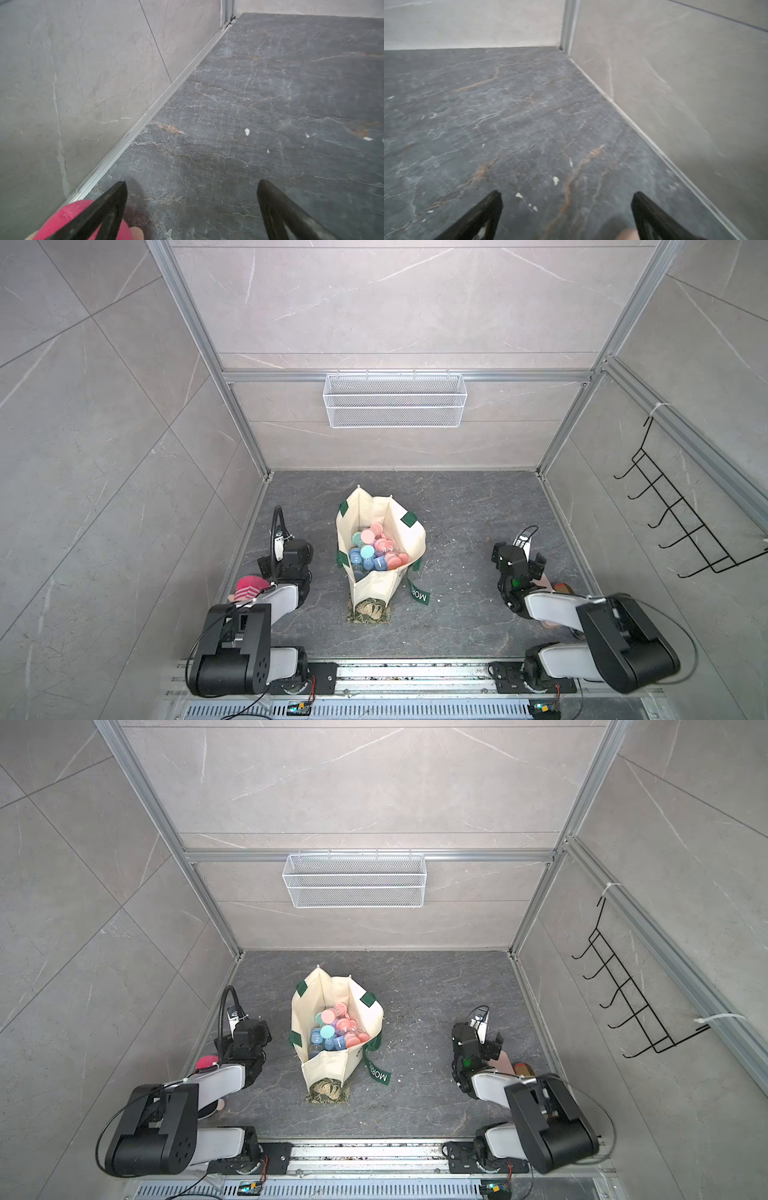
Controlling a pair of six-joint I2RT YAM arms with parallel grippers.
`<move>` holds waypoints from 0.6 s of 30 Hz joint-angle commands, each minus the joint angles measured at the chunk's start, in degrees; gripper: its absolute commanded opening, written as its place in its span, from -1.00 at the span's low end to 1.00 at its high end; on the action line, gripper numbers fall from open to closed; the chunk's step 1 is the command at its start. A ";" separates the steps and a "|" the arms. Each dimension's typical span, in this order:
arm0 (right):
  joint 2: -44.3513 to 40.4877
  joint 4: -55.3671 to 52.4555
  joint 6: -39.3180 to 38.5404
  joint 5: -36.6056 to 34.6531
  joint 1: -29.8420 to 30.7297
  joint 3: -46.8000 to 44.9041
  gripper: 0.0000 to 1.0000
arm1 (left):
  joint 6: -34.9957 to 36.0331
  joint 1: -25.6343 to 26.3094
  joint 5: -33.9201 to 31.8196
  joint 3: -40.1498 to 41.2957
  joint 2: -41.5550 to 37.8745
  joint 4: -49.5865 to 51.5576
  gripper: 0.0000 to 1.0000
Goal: Put the hourglass into the canvas bag
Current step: Reset both arms
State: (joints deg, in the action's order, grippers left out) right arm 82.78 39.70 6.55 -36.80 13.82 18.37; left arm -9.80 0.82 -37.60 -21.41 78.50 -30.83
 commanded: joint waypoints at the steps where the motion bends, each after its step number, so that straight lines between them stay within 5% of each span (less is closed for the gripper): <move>1: 1.86 10.11 -5.22 19.05 -4.26 1.44 0.99 | -2.33 -2.48 5.18 -1.38 1.07 -5.96 1.00; 3: 5.47 16.55 -5.01 22.48 -6.03 0.48 1.00 | 1.33 -2.59 11.15 -1.94 2.61 -7.87 1.00; 7: 4.15 12.38 -4.32 23.99 -6.78 1.23 0.99 | 8.66 -2.66 28.40 1.15 8.16 -19.53 1.00; 18: 4.03 12.44 -4.62 23.69 -6.79 1.12 1.00 | 8.70 -2.71 28.94 0.88 7.51 -17.89 1.00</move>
State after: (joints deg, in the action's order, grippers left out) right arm 86.85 50.50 2.74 -13.85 7.14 19.09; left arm -2.44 -1.91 -9.80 -20.71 86.61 -44.80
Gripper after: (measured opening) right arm 0.997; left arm 0.998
